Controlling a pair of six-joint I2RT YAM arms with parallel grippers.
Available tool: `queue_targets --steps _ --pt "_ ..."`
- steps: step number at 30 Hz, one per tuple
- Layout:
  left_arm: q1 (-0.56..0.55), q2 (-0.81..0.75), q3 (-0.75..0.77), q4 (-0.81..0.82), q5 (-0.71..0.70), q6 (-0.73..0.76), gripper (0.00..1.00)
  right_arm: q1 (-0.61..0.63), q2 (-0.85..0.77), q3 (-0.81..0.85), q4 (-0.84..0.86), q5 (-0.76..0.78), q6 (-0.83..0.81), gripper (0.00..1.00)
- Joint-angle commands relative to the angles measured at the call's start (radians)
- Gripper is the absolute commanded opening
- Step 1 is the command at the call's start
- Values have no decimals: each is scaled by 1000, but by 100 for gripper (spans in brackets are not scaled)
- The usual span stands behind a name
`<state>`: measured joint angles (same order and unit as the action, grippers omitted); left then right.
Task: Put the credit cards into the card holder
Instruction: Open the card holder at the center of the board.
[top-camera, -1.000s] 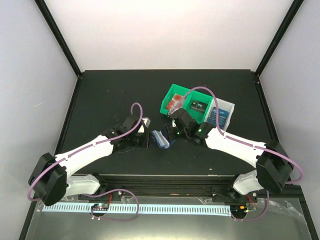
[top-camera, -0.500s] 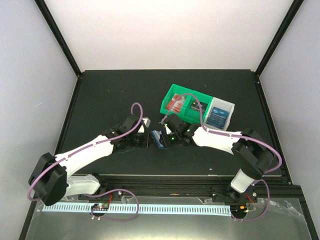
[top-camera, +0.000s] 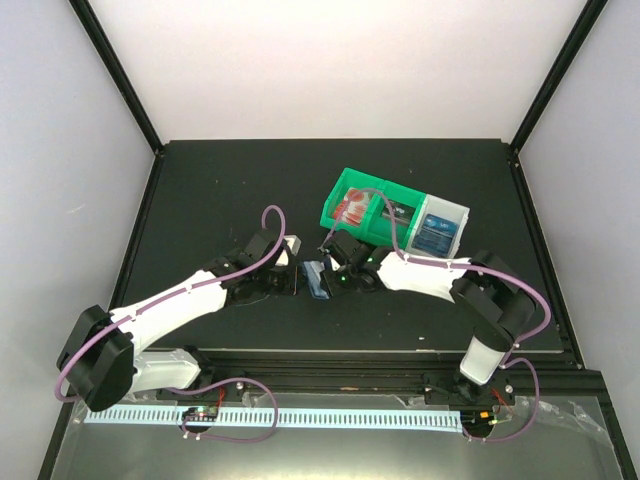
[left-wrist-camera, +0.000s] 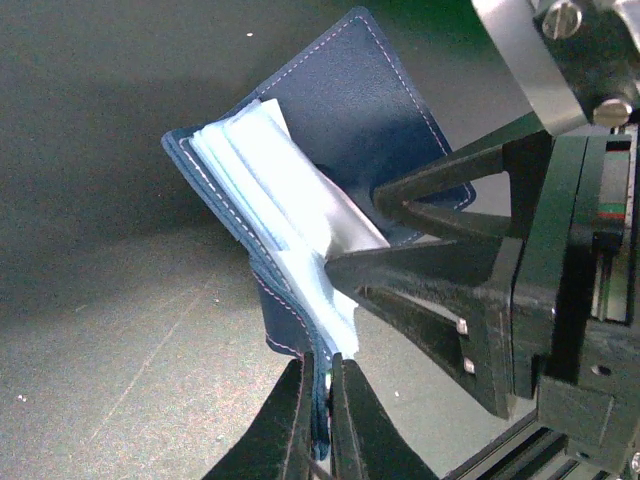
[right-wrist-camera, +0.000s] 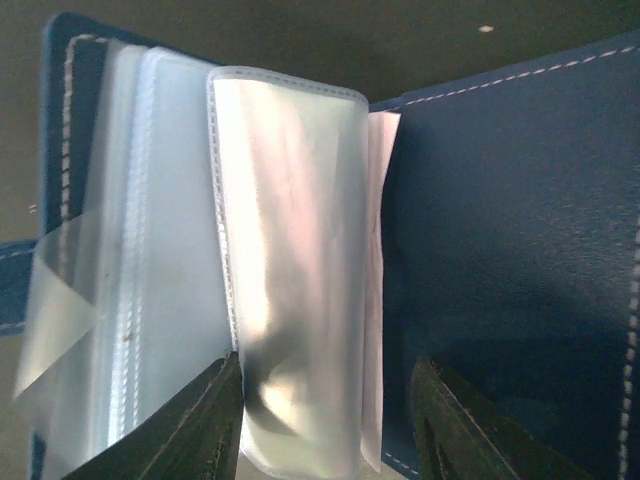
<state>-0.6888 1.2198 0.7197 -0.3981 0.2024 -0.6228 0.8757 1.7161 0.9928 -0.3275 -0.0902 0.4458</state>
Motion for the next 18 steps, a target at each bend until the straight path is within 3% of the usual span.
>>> queue_targets --steps 1,10,18 --pt "4 6 39 -14 -1 11 2 9 22 45 -59 166 17 48" --pt "4 7 38 -24 -16 9 2 9 21 75 -168 465 143 45" --pt "5 18 49 -25 -11 14 2 8 -100 45 -73 307 57 41"
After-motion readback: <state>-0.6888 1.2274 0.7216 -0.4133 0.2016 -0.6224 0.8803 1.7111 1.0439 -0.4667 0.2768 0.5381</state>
